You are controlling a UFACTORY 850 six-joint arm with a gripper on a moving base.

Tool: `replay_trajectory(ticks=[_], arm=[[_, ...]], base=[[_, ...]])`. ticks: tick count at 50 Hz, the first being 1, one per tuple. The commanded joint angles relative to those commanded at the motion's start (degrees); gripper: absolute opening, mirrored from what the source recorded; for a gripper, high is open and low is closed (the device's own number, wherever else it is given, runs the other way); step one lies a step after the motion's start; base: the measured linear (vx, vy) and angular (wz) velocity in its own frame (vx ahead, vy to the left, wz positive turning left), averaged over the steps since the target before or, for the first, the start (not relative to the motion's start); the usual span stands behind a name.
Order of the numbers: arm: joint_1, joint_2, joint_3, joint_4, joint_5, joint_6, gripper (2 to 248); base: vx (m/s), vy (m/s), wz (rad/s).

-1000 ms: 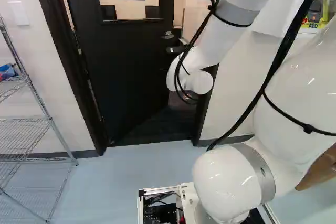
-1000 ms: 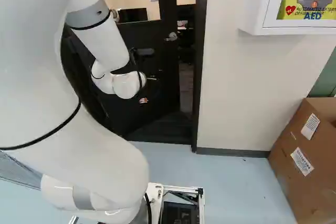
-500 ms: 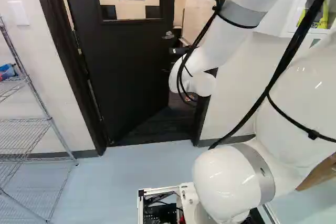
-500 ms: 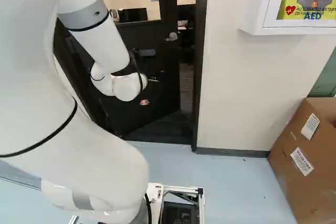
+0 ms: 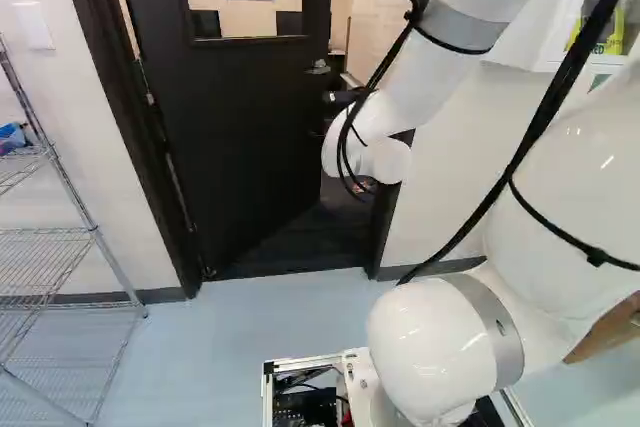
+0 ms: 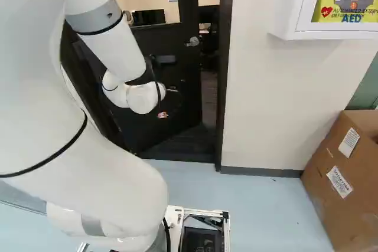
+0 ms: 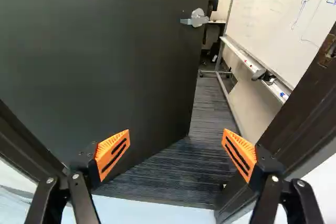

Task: Open the door and move inside

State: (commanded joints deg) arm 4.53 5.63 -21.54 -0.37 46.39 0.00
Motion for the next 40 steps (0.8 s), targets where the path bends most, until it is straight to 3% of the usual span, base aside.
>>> replay_trajectory(ticks=[40], arm=[[0.0,0.0,0.0,0.0,0.0,0.0,247]], base=[[0.094,0.036,-0.002]])
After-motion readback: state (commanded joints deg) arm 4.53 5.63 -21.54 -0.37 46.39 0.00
